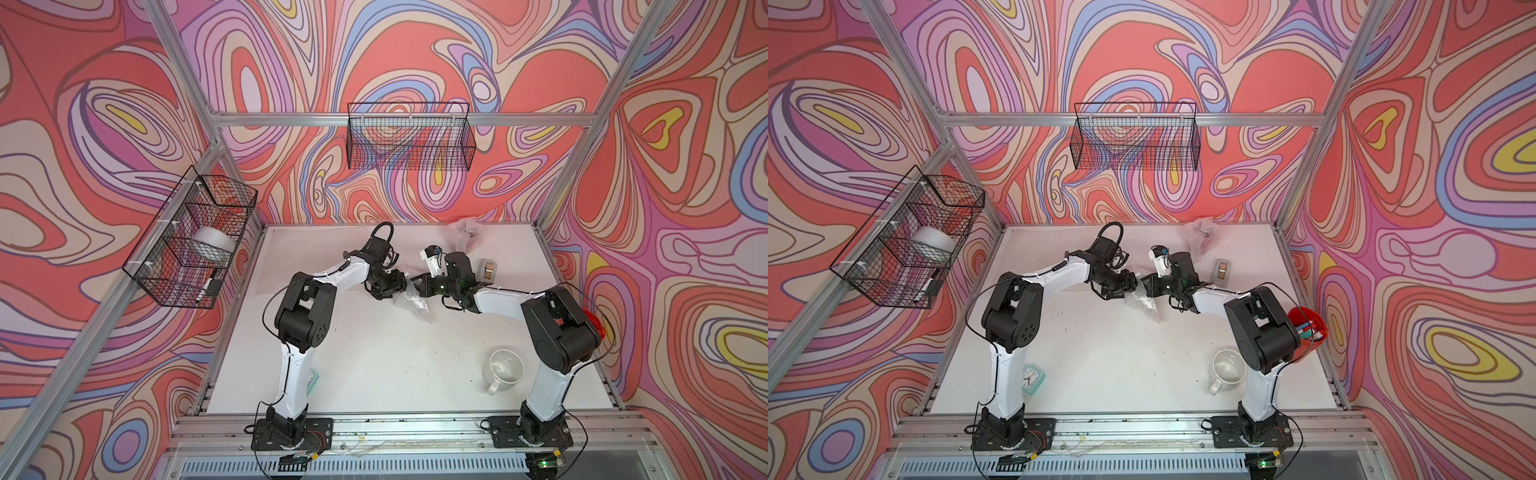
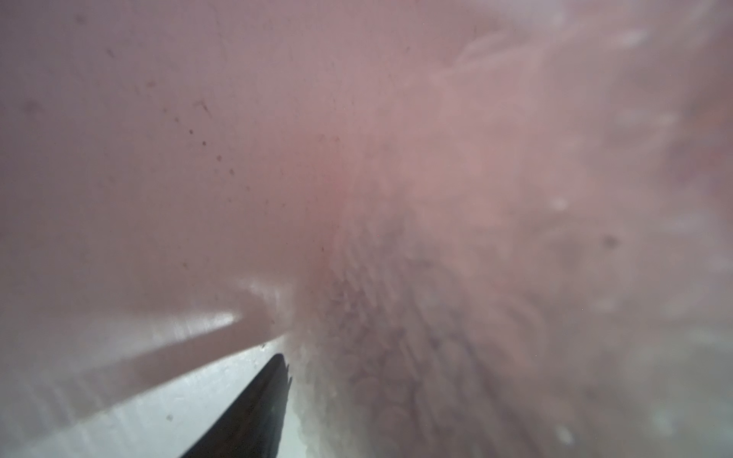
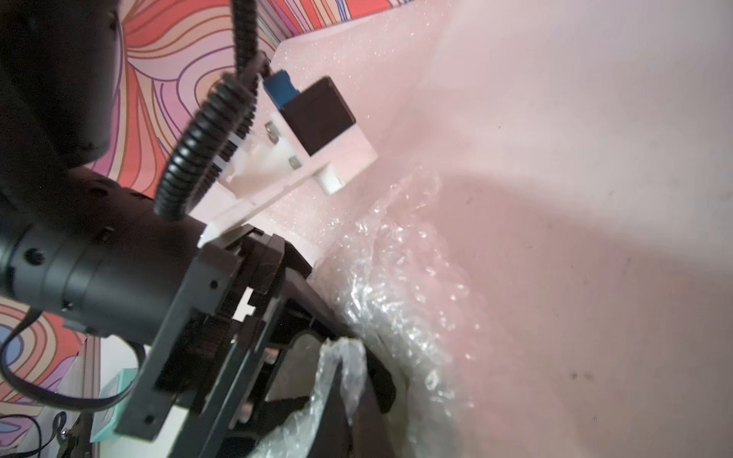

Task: Wrap mugs in bubble wrap
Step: Wrap the mug in bubble wrap.

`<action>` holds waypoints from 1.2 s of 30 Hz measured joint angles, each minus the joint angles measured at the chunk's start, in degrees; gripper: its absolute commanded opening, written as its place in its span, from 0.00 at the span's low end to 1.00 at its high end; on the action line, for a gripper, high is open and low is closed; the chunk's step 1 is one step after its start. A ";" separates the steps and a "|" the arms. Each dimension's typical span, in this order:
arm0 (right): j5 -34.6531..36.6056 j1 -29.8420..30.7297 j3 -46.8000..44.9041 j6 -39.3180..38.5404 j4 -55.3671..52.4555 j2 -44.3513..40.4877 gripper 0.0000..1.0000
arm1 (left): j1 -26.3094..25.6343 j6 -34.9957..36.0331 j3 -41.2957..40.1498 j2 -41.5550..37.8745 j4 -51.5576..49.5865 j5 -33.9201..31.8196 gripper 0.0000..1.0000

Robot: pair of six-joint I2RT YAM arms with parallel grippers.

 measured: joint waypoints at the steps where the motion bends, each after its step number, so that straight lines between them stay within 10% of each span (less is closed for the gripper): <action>1: -0.39 -0.04 0.96 0.15 -1.03 0.55 0.00 | 0.04 0.00 -0.50 -0.66 0.37 -0.33 0.65; 16: -1.31 -0.13 4.20 1.27 -6.19 1.68 0.00 | 0.50 0.07 -15.74 -19.19 11.85 -0.24 0.92; 36: -1.33 -0.13 5.29 0.98 -7.93 2.10 0.01 | -1.05 0.20 -12.92 -9.77 12.09 -3.76 0.82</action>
